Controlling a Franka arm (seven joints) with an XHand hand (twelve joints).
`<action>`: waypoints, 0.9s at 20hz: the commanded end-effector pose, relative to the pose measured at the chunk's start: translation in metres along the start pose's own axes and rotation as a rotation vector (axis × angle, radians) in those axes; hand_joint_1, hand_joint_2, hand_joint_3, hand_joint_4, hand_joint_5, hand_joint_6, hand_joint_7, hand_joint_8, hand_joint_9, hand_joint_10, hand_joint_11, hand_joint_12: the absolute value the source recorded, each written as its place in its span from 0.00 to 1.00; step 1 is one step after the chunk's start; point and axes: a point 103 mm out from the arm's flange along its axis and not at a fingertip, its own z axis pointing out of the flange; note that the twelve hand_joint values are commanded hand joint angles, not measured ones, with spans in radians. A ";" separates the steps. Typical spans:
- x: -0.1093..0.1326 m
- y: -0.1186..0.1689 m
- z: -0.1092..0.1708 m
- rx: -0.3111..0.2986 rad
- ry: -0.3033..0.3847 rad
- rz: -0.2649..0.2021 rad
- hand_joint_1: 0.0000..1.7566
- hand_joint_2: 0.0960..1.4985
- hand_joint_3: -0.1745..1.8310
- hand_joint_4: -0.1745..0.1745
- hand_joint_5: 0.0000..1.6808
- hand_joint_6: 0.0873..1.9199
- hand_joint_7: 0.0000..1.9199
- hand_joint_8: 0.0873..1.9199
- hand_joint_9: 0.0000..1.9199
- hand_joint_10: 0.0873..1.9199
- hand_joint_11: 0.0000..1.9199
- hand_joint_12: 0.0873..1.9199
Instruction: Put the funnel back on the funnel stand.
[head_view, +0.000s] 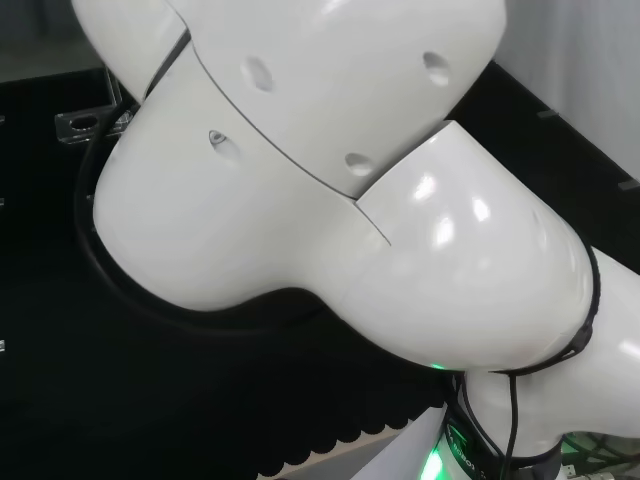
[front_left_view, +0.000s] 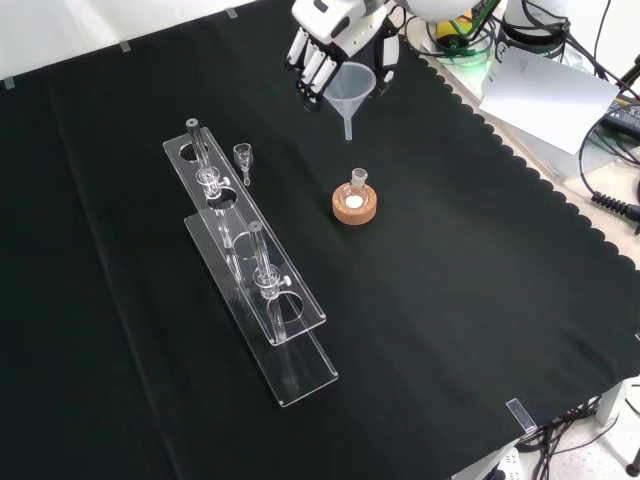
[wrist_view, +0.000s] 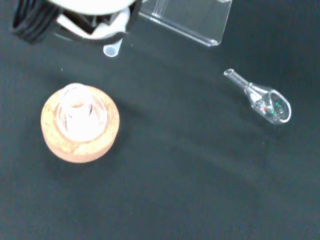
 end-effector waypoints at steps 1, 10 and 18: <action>-0.013 0.002 -0.019 -0.027 0.027 0.014 0.54 0.39 0.42 0.51 0.42 0.33 0.27 0.31 0.50 0.18 0.32 0.65; -0.048 0.032 -0.055 -0.077 0.036 0.040 0.54 0.39 0.42 0.51 0.42 0.33 0.27 0.31 0.50 0.19 0.32 0.65; -0.081 0.067 -0.078 -0.115 0.043 0.050 0.54 0.39 0.42 0.51 0.42 0.34 0.27 0.31 0.50 0.19 0.32 0.65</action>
